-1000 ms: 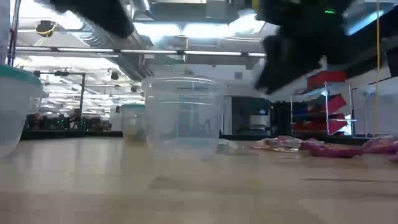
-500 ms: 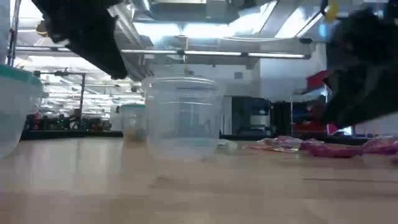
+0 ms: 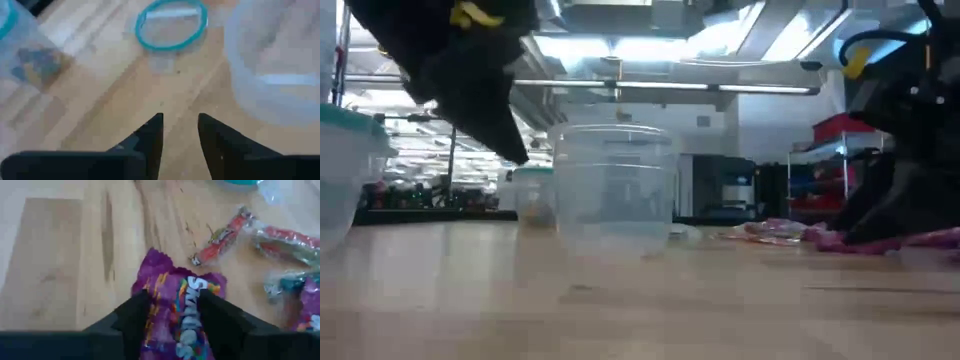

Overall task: Sort candy
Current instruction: Put the violet candy into the bottom small transparent bin

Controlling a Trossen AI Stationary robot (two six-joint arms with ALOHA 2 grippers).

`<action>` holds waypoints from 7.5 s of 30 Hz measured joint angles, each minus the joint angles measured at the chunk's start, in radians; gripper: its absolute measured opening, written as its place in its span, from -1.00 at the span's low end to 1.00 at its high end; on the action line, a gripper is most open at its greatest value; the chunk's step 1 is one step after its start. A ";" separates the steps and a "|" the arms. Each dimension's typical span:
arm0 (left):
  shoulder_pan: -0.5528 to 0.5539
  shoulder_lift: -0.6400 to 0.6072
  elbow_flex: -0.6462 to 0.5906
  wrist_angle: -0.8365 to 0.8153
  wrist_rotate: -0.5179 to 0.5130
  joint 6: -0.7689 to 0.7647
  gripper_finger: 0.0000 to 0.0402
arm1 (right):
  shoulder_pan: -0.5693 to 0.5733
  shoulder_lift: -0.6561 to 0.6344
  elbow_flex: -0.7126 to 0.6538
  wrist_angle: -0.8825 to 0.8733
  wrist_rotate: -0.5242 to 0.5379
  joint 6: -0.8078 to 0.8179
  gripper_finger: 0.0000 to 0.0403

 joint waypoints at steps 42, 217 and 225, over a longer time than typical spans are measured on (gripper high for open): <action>0.068 0.027 -0.006 0.371 0.070 0.329 -0.47 | -0.225 0.127 0.512 0.165 -0.307 -0.567 -0.88; 0.028 0.039 -0.005 0.397 0.088 0.323 -0.47 | -0.204 0.101 0.822 -1.188 -0.217 -0.203 -0.71; 0.013 0.039 -0.005 0.408 0.058 0.320 -0.47 | -0.147 -0.052 0.322 -0.825 -0.062 0.027 -0.17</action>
